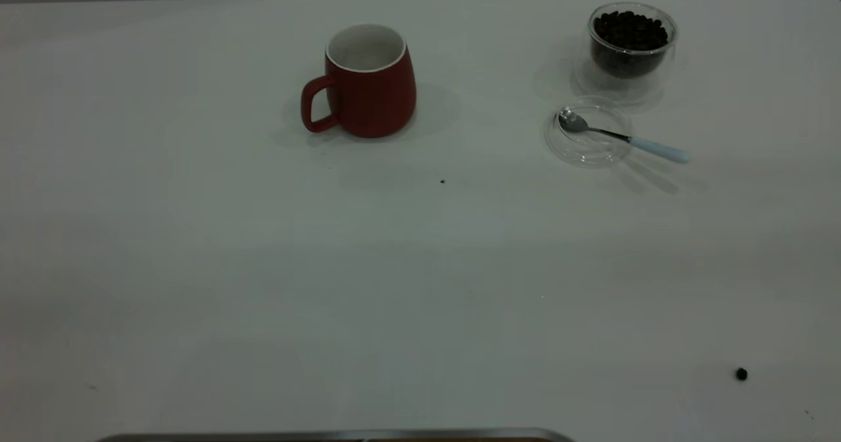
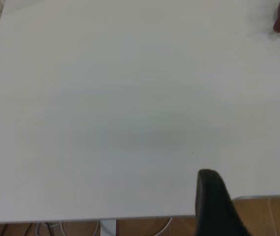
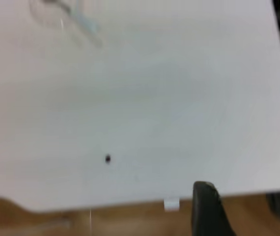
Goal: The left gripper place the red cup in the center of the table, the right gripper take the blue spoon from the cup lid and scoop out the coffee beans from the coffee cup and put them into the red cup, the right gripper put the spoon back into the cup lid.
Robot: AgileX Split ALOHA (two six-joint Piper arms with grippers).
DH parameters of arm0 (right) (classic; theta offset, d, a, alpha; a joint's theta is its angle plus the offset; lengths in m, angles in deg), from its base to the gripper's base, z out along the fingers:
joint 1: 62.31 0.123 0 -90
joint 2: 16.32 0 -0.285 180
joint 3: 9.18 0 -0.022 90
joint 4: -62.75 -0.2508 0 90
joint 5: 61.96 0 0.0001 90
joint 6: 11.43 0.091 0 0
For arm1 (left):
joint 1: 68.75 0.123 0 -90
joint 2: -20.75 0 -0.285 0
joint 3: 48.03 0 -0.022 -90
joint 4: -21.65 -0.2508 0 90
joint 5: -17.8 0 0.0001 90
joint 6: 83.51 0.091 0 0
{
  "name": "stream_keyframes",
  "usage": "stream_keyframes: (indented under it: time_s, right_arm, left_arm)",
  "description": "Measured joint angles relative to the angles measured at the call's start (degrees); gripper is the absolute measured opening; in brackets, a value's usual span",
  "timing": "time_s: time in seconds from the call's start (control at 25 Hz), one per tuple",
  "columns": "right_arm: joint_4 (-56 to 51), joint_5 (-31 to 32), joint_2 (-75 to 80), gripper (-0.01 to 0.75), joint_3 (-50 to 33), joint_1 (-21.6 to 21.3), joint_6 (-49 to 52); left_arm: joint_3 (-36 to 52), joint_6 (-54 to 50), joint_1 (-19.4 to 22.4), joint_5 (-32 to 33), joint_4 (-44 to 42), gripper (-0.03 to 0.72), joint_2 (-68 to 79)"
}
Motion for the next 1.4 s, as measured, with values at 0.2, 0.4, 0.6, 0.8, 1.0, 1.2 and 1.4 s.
stream_keyframes:
  time_s: [0.2,0.4,0.6,0.8,1.0,1.2,1.4]
  right_arm:
    - [0.0,0.5,-9.5,0.413,0.0,0.0,0.0]
    - [0.16,0.92,-12.92,0.392,0.0,0.38,0.06]
    - [0.21,0.92,-12.97,0.383,0.0,1.79,0.06]
    - [0.21,0.97,-12.97,0.368,0.0,4.24,0.06]
    - [0.21,1.04,-12.97,0.343,0.0,4.69,0.06]
    - [0.21,1.04,-12.97,0.314,0.0,4.69,0.06]
    - [0.21,1.04,-12.97,0.283,0.0,4.69,0.06]
  left_arm:
    - [0.0,0.0,0.0,0.0,0.0,0.444,0.0]
    - [0.0,-0.17,0.0,0.0,0.0,0.444,0.0]
    - [0.0,-0.06,0.0,0.0,0.0,0.444,0.0]
    - [0.0,-0.06,0.0,0.0,0.0,0.444,0.0]
    - [0.0,-0.06,0.0,0.0,0.0,0.444,0.0]
    - [0.0,-0.06,0.0,0.0,0.0,0.444,0.0]
    - [0.0,-0.06,0.0,0.0,0.0,0.444,0.0]
